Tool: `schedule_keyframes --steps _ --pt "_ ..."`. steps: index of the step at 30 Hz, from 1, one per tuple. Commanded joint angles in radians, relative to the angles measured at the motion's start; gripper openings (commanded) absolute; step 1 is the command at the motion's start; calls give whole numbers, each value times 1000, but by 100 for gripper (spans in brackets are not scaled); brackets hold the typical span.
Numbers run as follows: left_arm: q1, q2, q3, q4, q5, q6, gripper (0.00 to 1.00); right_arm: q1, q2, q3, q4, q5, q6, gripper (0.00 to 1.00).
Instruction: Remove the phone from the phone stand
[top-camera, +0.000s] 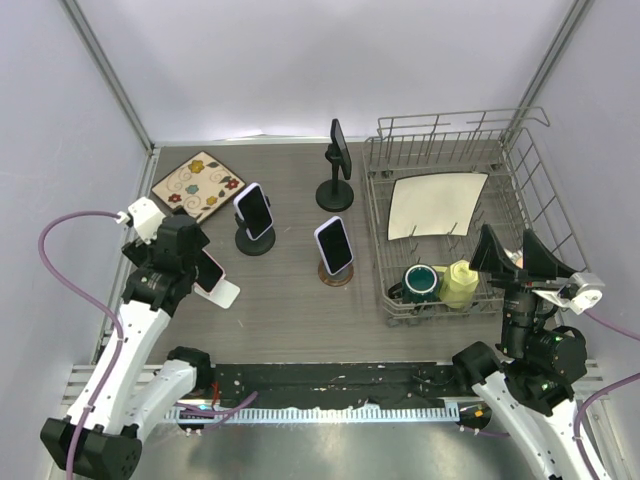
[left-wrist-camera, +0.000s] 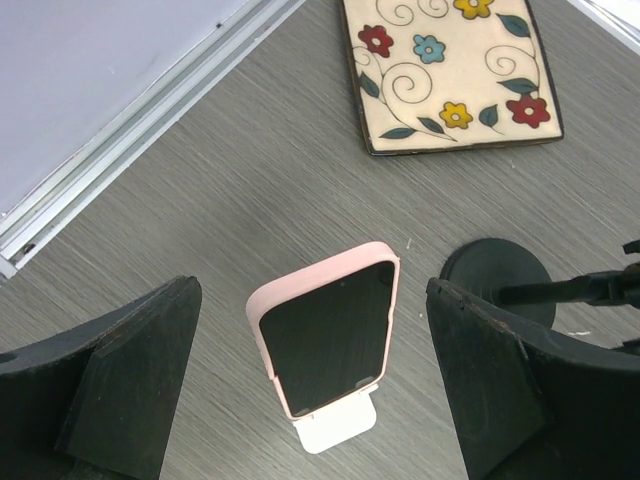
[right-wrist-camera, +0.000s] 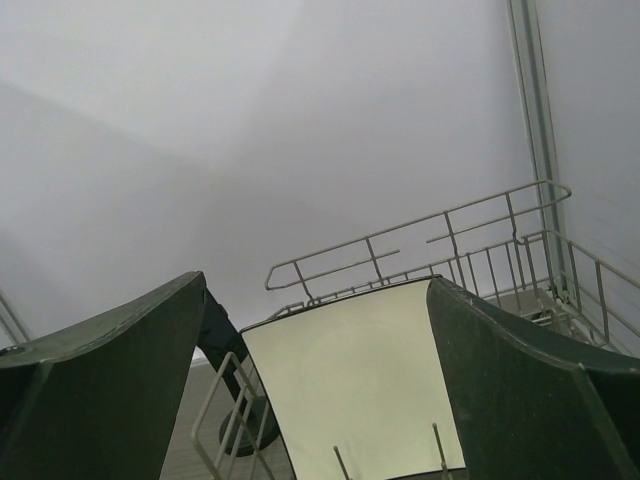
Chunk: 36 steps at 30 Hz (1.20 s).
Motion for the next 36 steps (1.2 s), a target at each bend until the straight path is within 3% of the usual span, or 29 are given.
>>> schedule_keyframes --steps 1,13,22,36 --pt "-2 36 14 23 -75 -83 100 17 -4 33 5 -2 -3 98" --pt "-32 163 33 -42 -181 -221 100 31 -5 29 11 -1 -15 98" --pt "-125 221 53 -72 -285 -300 100 40 -4 30 8 -2 -21 98" --pt "-134 290 14 -59 -327 -386 100 50 -4 30 8 -6 -28 98"
